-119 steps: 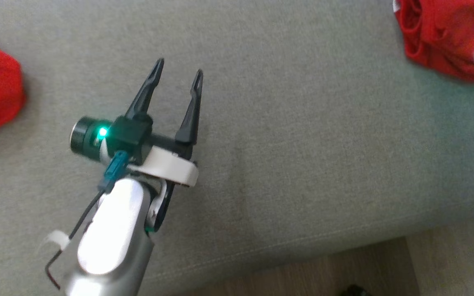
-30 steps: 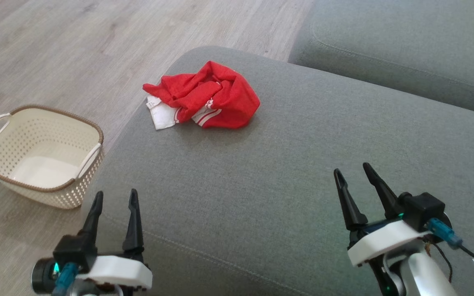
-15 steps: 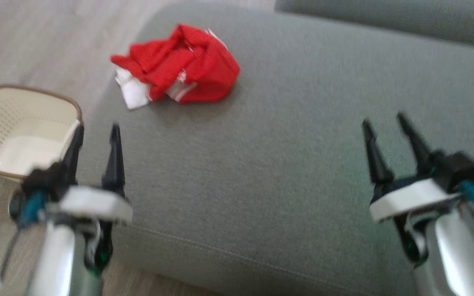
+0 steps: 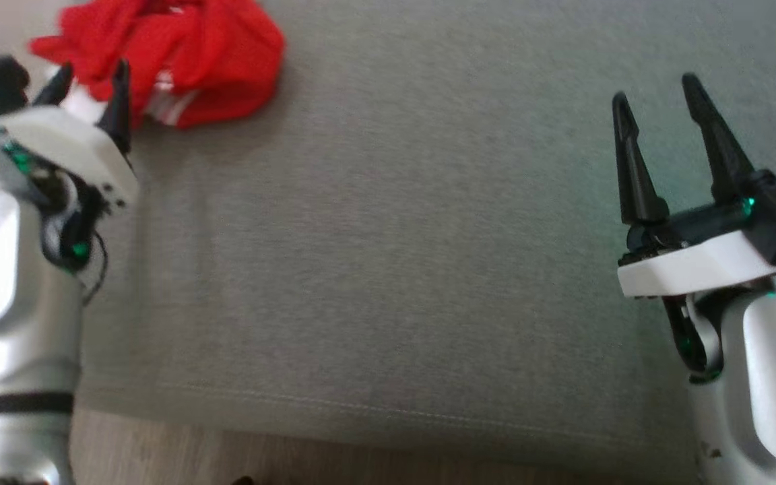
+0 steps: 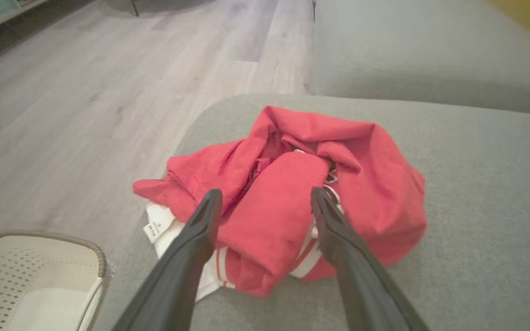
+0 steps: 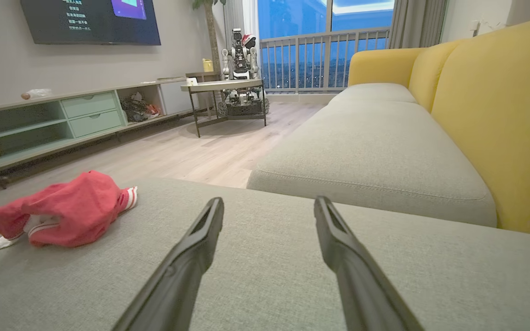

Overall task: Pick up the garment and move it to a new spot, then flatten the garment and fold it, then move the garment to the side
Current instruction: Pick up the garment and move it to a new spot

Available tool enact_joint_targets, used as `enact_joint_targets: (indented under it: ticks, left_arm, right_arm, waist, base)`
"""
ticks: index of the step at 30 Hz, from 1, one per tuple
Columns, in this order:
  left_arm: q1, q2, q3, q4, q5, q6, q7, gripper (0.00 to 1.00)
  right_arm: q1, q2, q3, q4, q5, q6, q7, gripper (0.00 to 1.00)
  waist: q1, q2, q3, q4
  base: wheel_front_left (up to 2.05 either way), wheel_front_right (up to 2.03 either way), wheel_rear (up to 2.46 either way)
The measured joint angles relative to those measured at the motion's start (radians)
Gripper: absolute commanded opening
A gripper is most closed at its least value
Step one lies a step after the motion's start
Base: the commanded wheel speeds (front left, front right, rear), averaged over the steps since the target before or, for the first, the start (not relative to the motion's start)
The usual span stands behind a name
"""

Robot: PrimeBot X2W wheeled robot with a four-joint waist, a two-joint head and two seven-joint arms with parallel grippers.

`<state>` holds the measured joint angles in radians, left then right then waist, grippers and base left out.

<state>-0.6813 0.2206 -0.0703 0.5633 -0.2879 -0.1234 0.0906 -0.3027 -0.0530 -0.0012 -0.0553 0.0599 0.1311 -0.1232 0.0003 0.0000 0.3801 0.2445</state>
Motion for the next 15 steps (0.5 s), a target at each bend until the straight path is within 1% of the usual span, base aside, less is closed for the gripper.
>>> enact_joint_targets:
  ticks: [3,7,11,12,13,14,15]
  left_arm:
    - [-0.073,0.029,-0.024,0.089,-0.014,-0.001,0.05,1.0]
    - [-0.143,0.07,-0.052,0.193,-0.001,-0.006,0.087,1.0]
    - [-0.205,0.095,-0.059,0.296,0.016,0.009,0.118,1.0]
    - [-0.217,0.096,-0.061,0.318,0.017,0.009,0.126,0.7]
    - [-0.228,0.095,-0.062,0.338,0.016,0.009,0.131,0.06]
    - [-0.237,0.095,-0.063,0.354,0.012,0.008,0.137,0.0]
    - [-0.245,0.094,-0.063,0.365,0.009,0.007,0.136,0.0]
  right_arm:
    - [-0.013,0.0,0.007,-0.019,-0.002,0.0,0.0,1.0]
    - [-0.015,-0.001,0.009,-0.041,-0.009,0.0,0.0,1.0]
    - [-0.016,-0.001,0.008,-0.045,-0.008,0.0,0.0,1.0]
    - [-0.016,-0.001,0.008,-0.045,-0.008,0.0,0.0,1.0]
    - [-0.016,-0.001,0.008,-0.045,-0.008,0.0,-0.001,1.0]
    - [-0.016,-0.001,0.008,-0.045,-0.008,0.0,-0.001,1.0]
    - [-0.016,-0.001,0.007,-0.045,-0.008,0.0,-0.002,1.0]
  waist:
    - [0.0,0.0,0.034,-0.041]
    - [-0.0002,0.0,0.074,-0.089]
    - [-0.0002,0.0,0.105,-0.126]
    - [-0.0002,0.0,0.11,-0.133]
    - [-0.0001,0.0,0.114,-0.139]
    - [-0.0001,0.0,0.117,-0.143]
    - [-0.0002,0.0,0.119,-0.146]
  base:
    - [0.0,0.0,0.0]
    - [0.0,0.0,0.0]
    - [0.0,0.0,0.0]
    - [0.0,0.0,0.0]
    - [0.0,0.0,0.0]
    - [0.0,0.0,0.0]
    - [0.0,0.0,0.0]
